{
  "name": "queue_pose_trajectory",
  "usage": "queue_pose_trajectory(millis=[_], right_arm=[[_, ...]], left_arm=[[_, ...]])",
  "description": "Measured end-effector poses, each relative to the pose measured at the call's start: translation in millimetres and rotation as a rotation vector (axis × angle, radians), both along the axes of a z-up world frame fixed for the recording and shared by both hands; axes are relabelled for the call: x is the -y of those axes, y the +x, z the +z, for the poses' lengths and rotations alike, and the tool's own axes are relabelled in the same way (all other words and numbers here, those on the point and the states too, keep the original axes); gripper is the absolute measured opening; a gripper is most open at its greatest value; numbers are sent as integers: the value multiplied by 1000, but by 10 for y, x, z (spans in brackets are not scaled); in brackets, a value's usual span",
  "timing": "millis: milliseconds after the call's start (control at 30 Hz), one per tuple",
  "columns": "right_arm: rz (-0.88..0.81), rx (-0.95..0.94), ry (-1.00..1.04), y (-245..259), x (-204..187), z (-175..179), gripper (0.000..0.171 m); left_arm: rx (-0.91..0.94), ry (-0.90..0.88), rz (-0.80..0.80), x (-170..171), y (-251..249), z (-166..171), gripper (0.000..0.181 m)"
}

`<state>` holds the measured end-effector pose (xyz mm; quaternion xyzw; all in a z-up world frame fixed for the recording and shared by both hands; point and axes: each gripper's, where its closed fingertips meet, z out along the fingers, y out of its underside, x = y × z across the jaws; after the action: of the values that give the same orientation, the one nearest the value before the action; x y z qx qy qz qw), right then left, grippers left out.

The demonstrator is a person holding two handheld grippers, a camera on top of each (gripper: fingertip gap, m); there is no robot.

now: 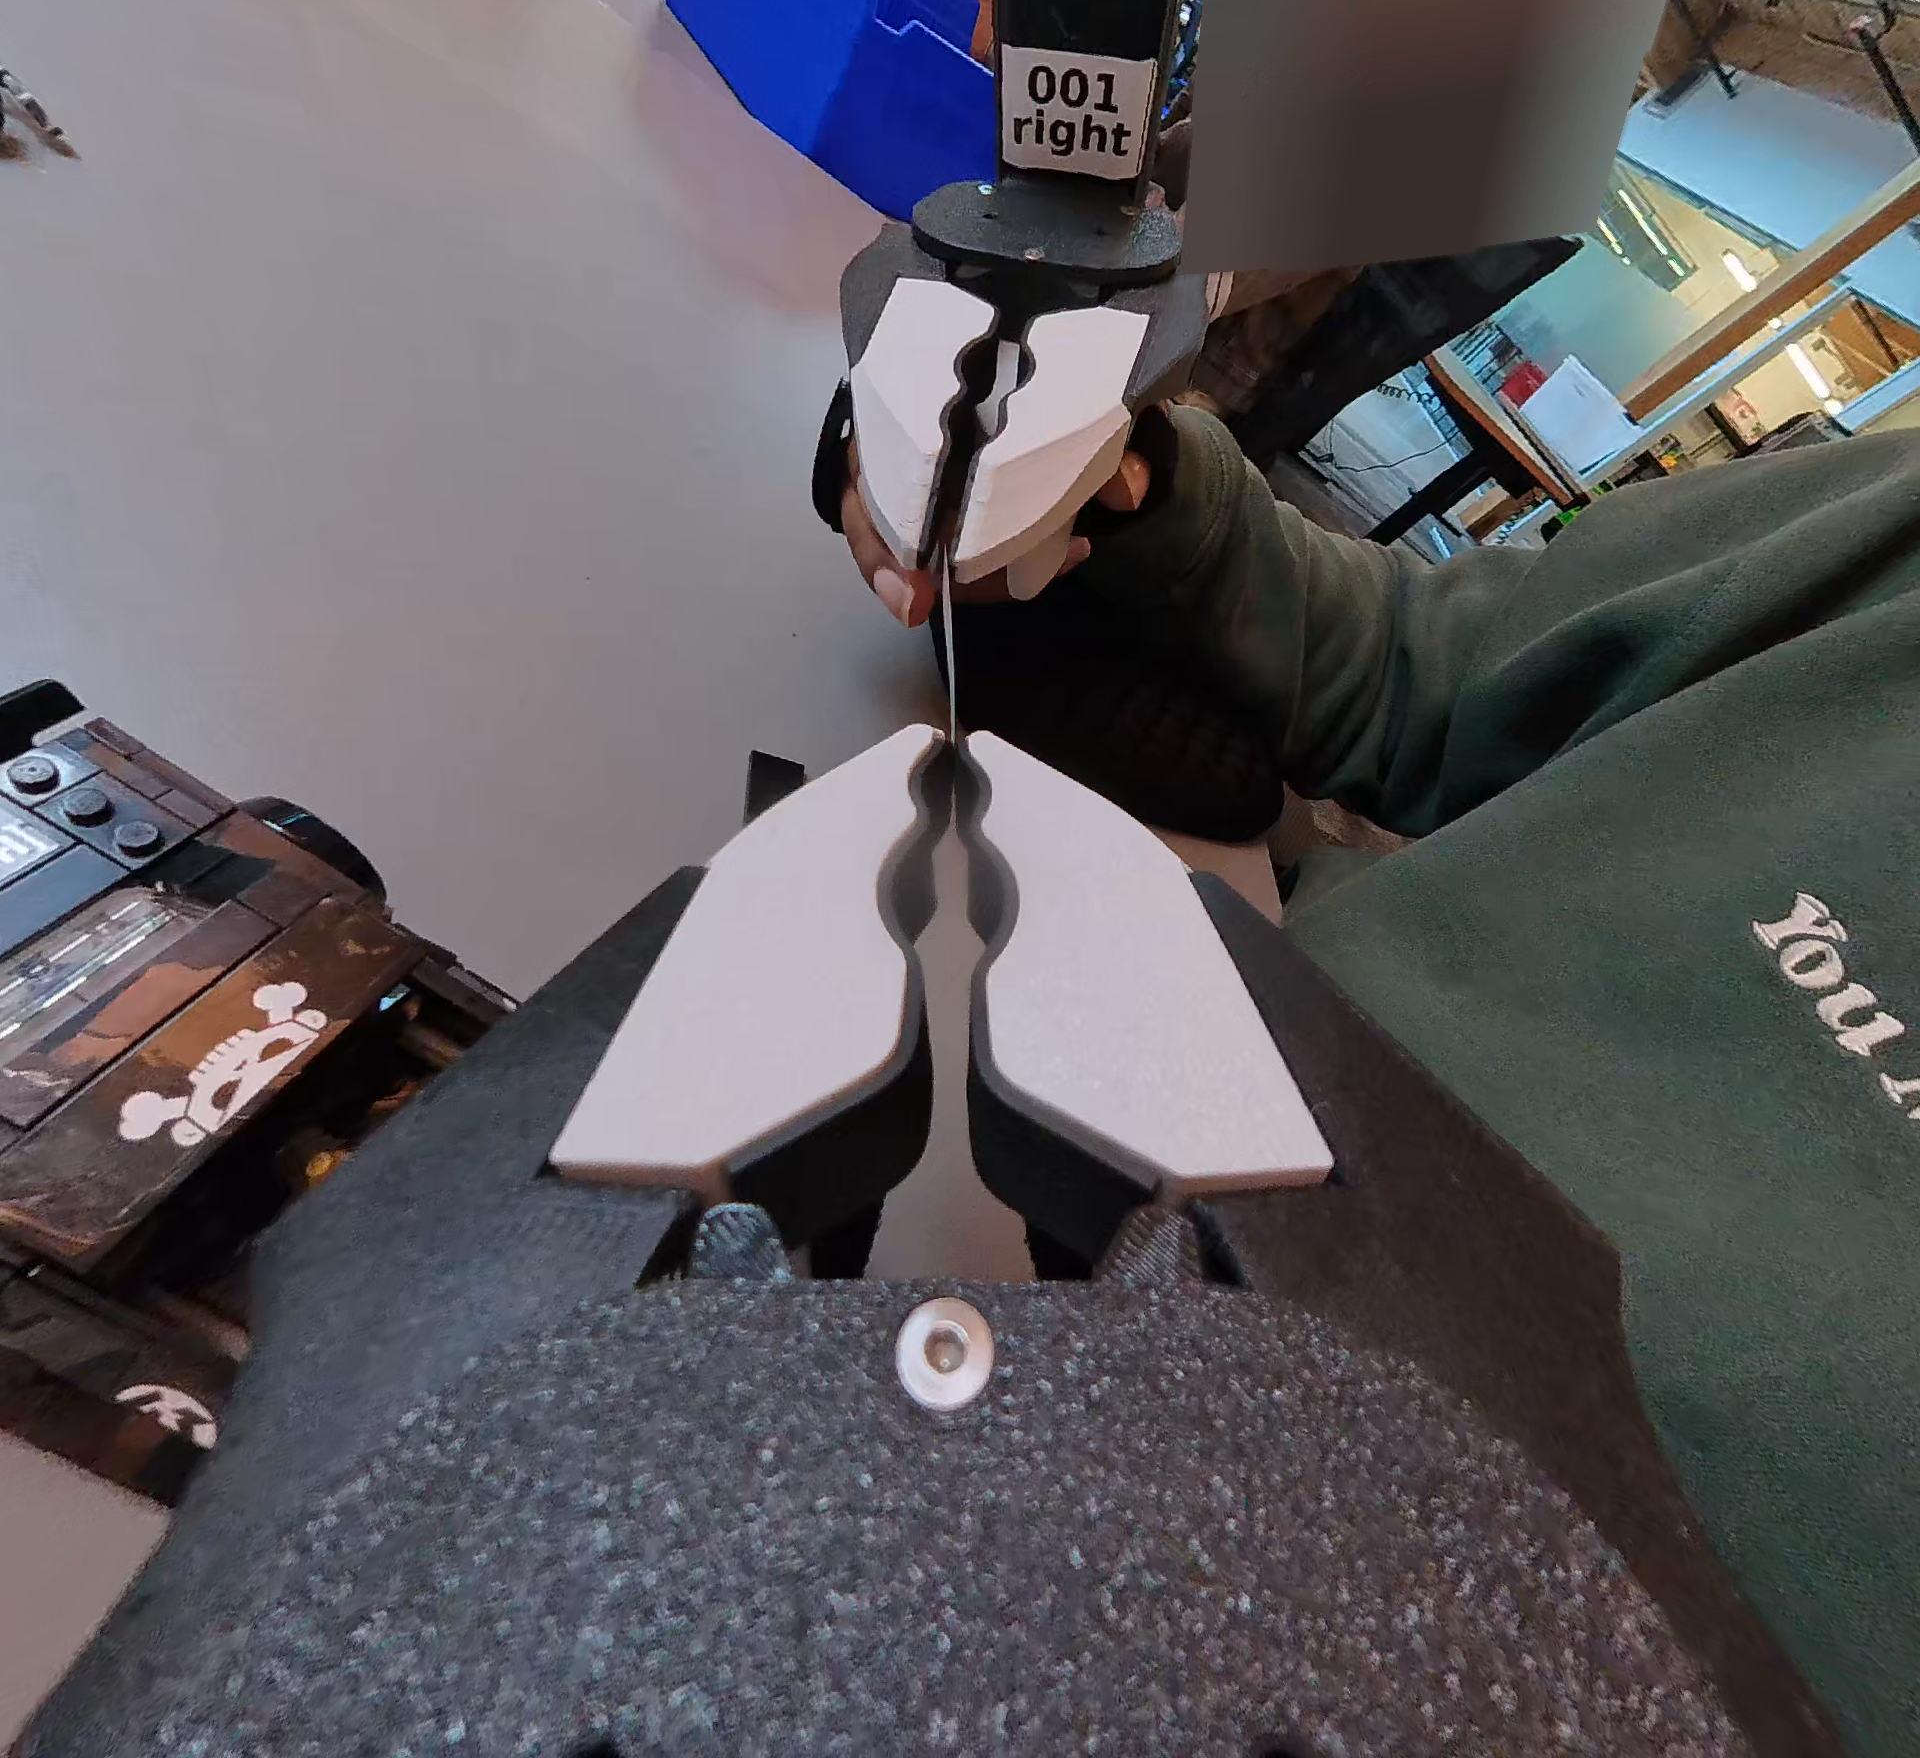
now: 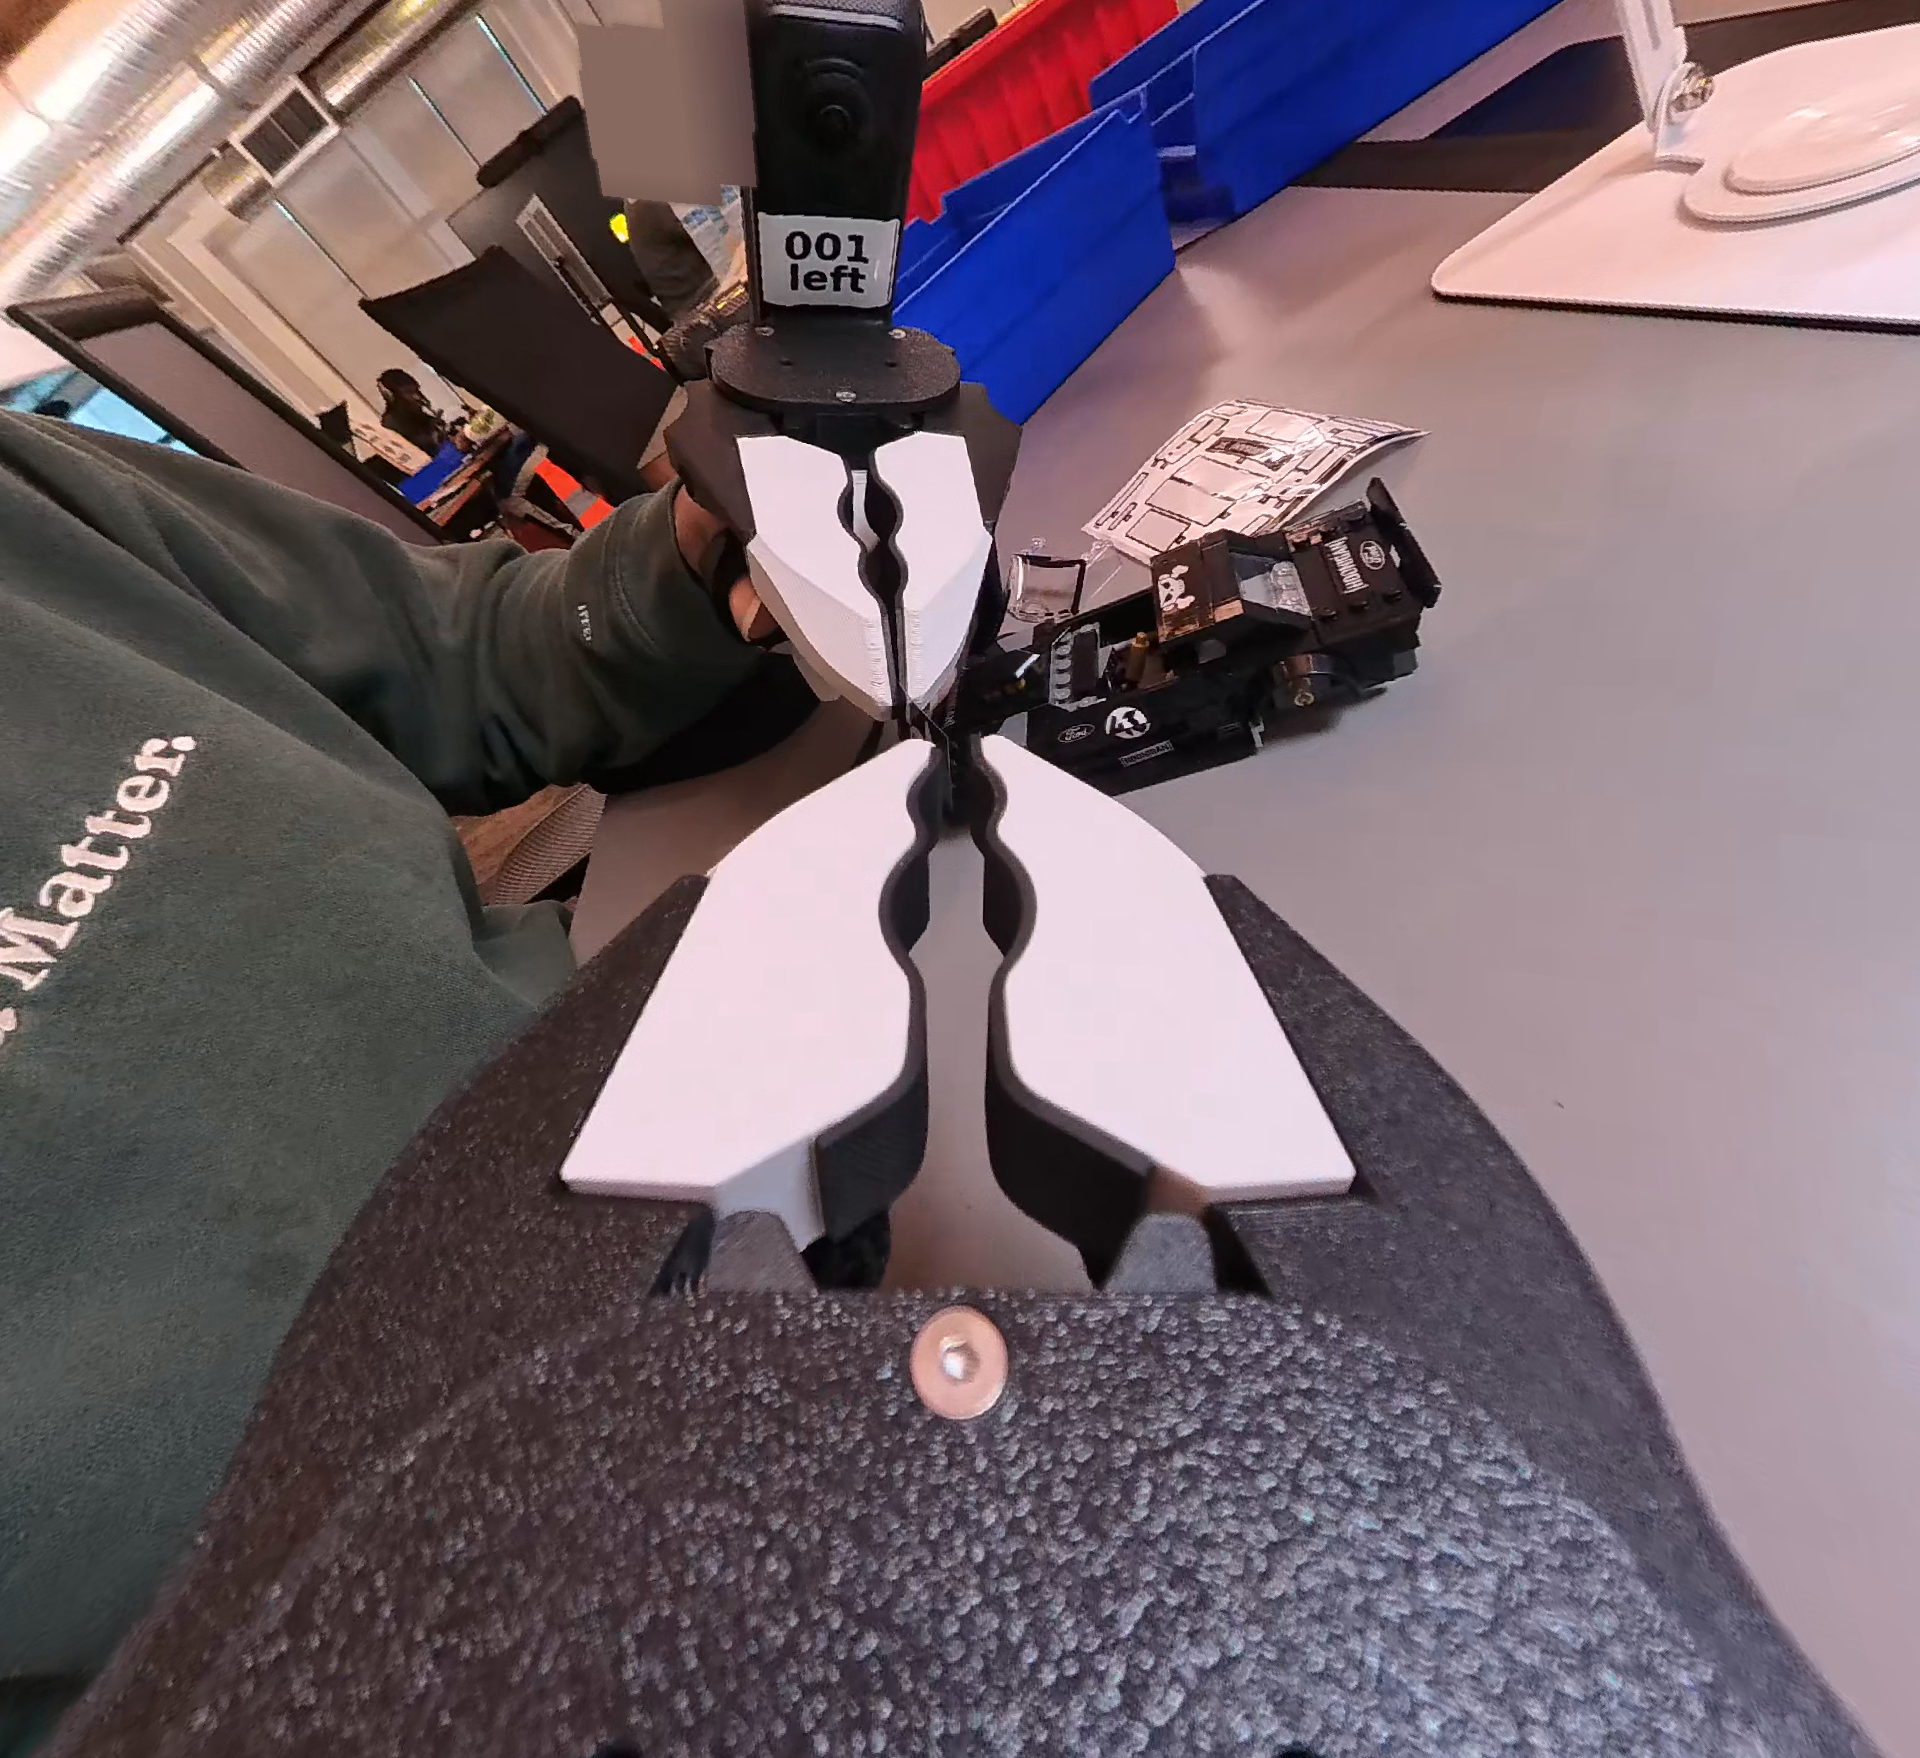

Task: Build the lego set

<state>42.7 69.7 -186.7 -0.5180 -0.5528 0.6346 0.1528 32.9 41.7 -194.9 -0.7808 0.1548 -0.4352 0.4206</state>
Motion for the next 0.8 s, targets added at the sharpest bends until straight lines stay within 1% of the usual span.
queue_pose_trajectory(millis=[233, 500, 600, 633, 700, 800], right_arm=[[11, -11, -5, 10, 14, 18, 0], [17, -9, -9, 18, 20, 25, 0], [35, 9, -18, 36, 41, 24, 0], [47, 12, -19, 46, 59, 30, 0], [63, 7, -21, 70, 87, 72, 0], [80, 1, -18, 115, 108, 127, 0]], left_arm=[[0, -6, -3, 2, 7, -12, 0], [-4, -8, 7, -11, -3, -33, 0], [-1, -7, 11, -24, 9, -12, 29], [-18, 5, 6, -21, 27, -6, 35], [-66, 45, -4, -15, 68, 16, 43], [-122, 80, -27, 4, 146, 37, 50]])
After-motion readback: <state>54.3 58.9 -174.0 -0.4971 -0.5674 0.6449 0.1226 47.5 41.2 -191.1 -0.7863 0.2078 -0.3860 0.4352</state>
